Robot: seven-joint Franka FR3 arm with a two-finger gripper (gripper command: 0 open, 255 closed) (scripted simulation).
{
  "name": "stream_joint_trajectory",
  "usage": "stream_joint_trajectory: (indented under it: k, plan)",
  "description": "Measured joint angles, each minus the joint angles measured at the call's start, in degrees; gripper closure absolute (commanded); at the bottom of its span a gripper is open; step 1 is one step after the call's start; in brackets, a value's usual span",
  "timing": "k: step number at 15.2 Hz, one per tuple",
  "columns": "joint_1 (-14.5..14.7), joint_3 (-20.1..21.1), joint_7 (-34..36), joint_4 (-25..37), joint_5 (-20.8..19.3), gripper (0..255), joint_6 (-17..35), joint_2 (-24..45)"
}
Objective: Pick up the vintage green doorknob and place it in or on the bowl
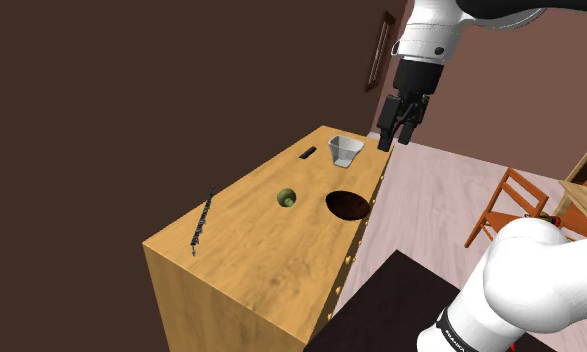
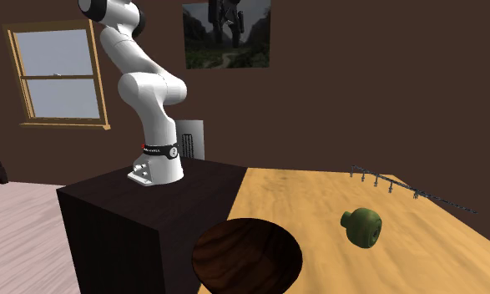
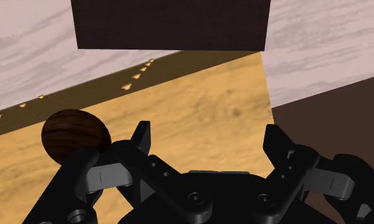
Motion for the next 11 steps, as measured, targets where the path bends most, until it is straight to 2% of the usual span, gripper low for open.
stream_joint_trajectory:
  k: [3,11]
  plan:
    - [-0.24,-0.42,-0.30,-0.58,-0.02,0,2.01,1.75]
    - [-1.54,-3.07,-2.27,0.11,0.34,0,13.74,15.95]
